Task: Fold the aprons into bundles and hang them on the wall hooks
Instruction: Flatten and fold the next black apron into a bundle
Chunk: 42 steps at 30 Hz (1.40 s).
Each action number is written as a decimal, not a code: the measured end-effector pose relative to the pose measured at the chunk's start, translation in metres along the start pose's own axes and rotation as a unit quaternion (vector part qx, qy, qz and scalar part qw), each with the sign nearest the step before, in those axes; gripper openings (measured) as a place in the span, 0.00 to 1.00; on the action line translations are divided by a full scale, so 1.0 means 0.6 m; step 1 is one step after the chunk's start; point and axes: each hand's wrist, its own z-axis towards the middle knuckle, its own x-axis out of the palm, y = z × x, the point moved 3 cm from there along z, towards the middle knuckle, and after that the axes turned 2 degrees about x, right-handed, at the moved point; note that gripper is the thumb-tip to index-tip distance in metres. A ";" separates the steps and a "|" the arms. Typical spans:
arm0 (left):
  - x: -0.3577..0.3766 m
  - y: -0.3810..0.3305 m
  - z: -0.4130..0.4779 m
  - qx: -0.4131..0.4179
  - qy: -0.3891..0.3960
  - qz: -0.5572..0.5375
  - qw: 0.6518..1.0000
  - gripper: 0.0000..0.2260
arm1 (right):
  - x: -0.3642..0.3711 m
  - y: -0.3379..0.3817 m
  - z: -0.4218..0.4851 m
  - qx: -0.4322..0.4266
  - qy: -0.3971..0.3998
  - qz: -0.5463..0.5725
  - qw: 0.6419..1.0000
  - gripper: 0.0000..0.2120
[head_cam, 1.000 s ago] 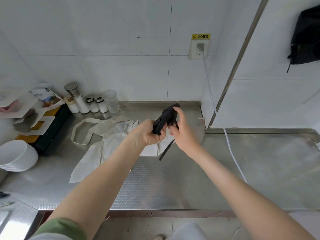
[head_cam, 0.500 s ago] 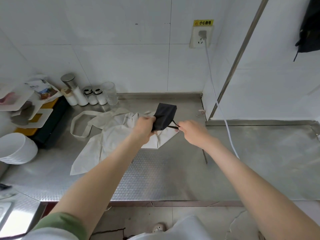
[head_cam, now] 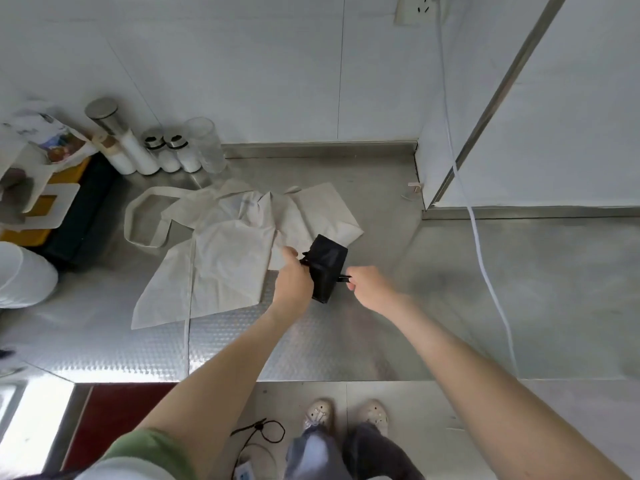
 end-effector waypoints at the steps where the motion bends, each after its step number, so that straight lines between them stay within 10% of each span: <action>1: 0.019 0.019 0.003 0.006 0.014 0.071 0.997 0.14 | 0.018 -0.008 0.008 0.008 0.014 -0.002 1.000 0.13; 6: 0.084 0.049 -0.001 0.163 0.033 0.428 0.888 0.29 | 0.069 -0.024 0.021 0.014 0.032 -0.016 0.999 0.08; 10: 0.120 0.039 0.001 0.359 0.080 0.451 0.813 0.36 | 0.068 -0.038 0.030 0.043 0.012 -0.053 0.998 0.13; 14: 0.131 0.028 0.011 0.345 0.179 0.386 0.837 0.15 | 0.058 -0.053 0.027 0.055 0.012 -0.006 0.998 0.11; 22: 0.162 -0.005 0.060 0.124 0.241 0.348 0.898 0.11 | 0.022 -0.075 -0.001 0.088 0.028 0.097 0.991 0.07; 30: 0.145 0.009 0.068 -0.088 0.363 -0.158 0.914 0.10 | 0.006 -0.123 -0.042 0.188 0.088 0.111 0.972 0.10; 42: 0.155 0.031 0.056 -0.013 0.310 -0.034 0.950 0.08 | -0.051 -0.073 -0.036 0.174 0.076 0.026 0.981 0.19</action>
